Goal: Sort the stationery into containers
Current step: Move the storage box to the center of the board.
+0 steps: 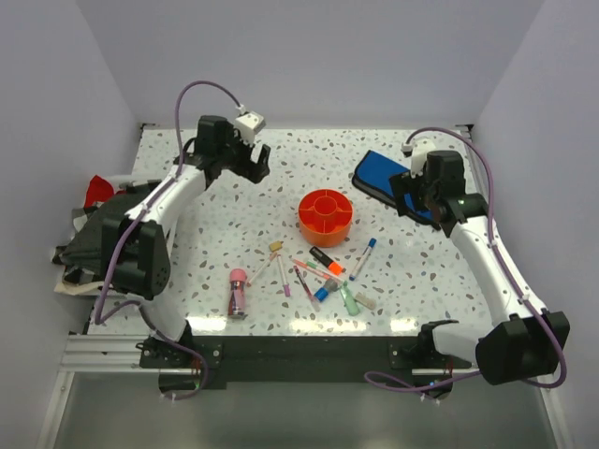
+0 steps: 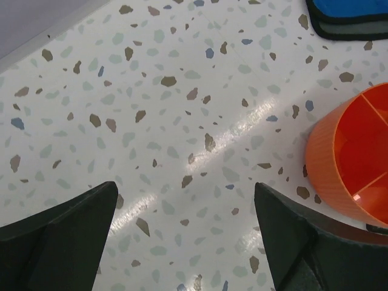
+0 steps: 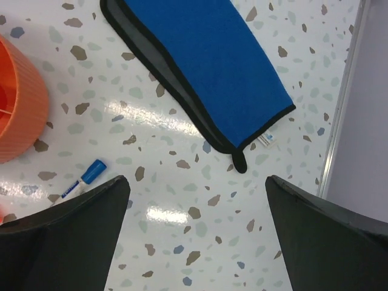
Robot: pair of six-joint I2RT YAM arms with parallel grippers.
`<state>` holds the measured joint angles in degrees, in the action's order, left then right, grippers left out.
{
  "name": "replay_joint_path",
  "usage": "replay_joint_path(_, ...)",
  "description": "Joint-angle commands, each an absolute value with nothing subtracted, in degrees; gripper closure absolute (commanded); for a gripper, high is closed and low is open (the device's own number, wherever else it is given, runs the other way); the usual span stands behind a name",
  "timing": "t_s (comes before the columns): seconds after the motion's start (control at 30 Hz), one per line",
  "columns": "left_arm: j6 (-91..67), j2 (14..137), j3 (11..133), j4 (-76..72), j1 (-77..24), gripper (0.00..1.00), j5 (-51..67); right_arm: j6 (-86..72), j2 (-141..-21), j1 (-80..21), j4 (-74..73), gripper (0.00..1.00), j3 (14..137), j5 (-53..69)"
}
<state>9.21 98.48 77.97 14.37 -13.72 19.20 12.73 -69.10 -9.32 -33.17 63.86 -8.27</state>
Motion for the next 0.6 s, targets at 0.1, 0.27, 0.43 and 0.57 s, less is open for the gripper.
replay_joint_path(0.1, 12.9, 111.8, 101.1, 26.3, -15.2, 0.03, 25.0, 18.2, -74.3, -9.4, -30.9, 0.01, 72.9, 5.4)
replay_joint_path(0.27, 17.4, 115.3, 107.6, 29.8, -18.5, 0.11, 22.9, 11.2, -81.3, -9.5, -32.1, 0.02, 80.1, 9.7)
replay_joint_path(0.43, 19.2, 119.9, 115.2, 36.2, -20.7, 0.26, 23.3, 5.5, -86.8, -9.4, -32.6, 0.04, 83.2, 11.1)
replay_joint_path(0.57, 19.3, 121.0, 116.1, 37.7, -21.9, 0.32, 25.4, 6.2, -87.5, -9.4, -32.2, 0.04, 83.2, 11.0)
